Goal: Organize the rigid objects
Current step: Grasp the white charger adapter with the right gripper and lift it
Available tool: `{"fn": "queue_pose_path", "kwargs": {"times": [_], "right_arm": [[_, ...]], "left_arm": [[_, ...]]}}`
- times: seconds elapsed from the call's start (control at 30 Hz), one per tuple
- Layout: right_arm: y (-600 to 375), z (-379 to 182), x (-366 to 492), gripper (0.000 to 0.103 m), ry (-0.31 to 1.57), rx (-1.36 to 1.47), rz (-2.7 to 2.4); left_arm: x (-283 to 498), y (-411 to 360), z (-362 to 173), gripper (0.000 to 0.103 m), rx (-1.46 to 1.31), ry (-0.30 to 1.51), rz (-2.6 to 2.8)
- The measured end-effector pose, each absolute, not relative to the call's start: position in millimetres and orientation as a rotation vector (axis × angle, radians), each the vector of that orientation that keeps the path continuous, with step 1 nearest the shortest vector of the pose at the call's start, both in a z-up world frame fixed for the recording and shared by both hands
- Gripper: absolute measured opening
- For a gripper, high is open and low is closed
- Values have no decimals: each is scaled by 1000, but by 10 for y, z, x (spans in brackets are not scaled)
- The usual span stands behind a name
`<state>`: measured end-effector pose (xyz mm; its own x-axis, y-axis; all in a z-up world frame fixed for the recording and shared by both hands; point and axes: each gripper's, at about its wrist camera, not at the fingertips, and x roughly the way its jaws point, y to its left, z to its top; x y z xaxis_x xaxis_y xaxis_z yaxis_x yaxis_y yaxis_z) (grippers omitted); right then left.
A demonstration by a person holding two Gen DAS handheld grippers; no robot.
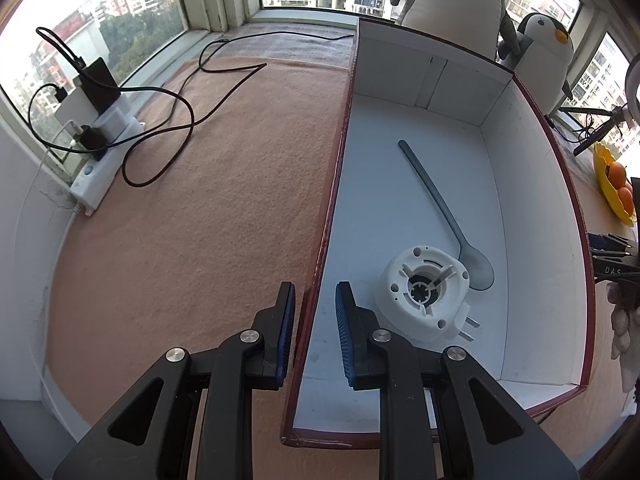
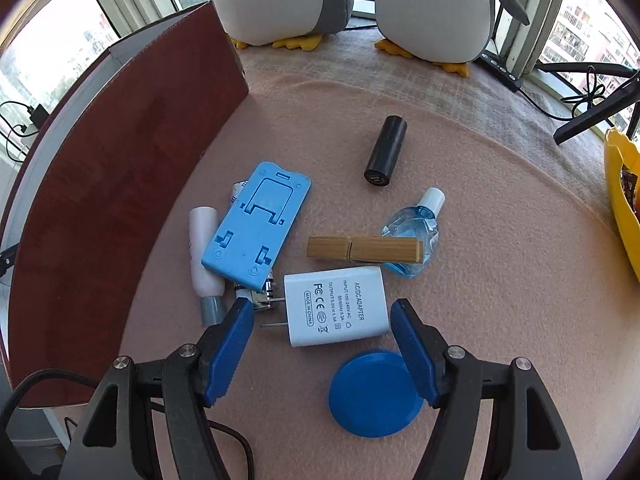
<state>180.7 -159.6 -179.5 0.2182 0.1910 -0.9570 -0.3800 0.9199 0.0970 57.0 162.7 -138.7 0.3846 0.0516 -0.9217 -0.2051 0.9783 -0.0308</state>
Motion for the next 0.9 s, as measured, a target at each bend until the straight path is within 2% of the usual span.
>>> {"fn": "queue_pose_path", "kwargs": {"times": [0.13, 0.43, 0.73, 0.9], "right_arm": [[-1584, -1812, 1822, 59, 1305, -158, 419], [-1694, -1800, 1872, 59, 1334, -52, 443], [-1676, -1765, 1765, 59, 1294, -94, 412], [-1743, -1716, 1708, 59, 1271, -96, 398]], "left_arm": [[552, 1652, -1393, 19, -156, 1166, 167], [559, 1651, -1402, 19, -158, 1166, 156], [577, 1659, -1400, 19, -168, 1162, 158], [584, 1687, -1383, 13, -169, 1152, 161]]}}
